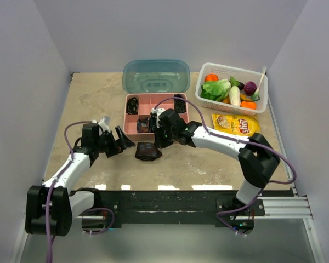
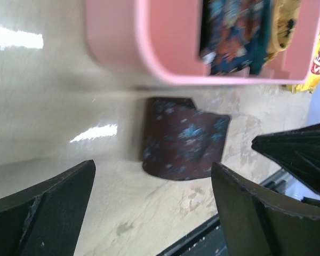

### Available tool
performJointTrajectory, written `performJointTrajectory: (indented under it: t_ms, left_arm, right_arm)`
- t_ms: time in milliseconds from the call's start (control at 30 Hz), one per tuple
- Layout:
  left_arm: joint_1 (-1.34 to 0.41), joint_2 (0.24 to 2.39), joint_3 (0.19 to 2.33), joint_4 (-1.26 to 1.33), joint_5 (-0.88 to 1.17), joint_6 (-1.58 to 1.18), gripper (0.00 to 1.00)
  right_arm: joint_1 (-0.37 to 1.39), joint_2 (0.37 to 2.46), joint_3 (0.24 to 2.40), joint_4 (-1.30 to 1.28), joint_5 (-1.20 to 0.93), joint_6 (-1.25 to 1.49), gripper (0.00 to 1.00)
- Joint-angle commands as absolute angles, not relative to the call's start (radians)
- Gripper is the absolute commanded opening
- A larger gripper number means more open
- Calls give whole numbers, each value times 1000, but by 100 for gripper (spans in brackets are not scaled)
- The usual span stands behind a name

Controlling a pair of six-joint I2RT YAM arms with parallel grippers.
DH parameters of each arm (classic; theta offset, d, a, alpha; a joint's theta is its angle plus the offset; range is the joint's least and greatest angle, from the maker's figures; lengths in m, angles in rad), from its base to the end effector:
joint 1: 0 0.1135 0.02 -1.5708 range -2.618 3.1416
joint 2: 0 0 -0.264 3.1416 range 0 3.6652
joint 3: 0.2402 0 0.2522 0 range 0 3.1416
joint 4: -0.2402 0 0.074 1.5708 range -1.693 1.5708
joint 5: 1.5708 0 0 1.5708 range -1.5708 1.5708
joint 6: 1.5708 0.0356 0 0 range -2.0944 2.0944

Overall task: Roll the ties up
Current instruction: Roll the tie at the center of the board.

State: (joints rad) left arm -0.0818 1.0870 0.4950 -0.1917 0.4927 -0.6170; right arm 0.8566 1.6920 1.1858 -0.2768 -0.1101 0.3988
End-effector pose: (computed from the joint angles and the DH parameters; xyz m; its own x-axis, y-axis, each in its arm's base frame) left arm 0.2065 -0.0338 0.1859 -0.8087 -0.4452 -0.3845 -0.0760 0.7273 -0.6822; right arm 0.2412 0.2842 0.2321 -0.7372 -0.2612 -0.6231 -0.5597 0.7527 0.3467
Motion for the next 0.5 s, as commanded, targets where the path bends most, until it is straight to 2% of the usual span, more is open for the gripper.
performJointTrajectory:
  t_ms: [0,467]
  left_arm:
    - [-20,1141,420,-48,721,-641,95]
    - [-35,1324,311,256,698,-715,95]
  right_arm:
    - [854,1741,1238,-245,-129,376,6]
    - [857,1792,1201,-199,-140,383,6]
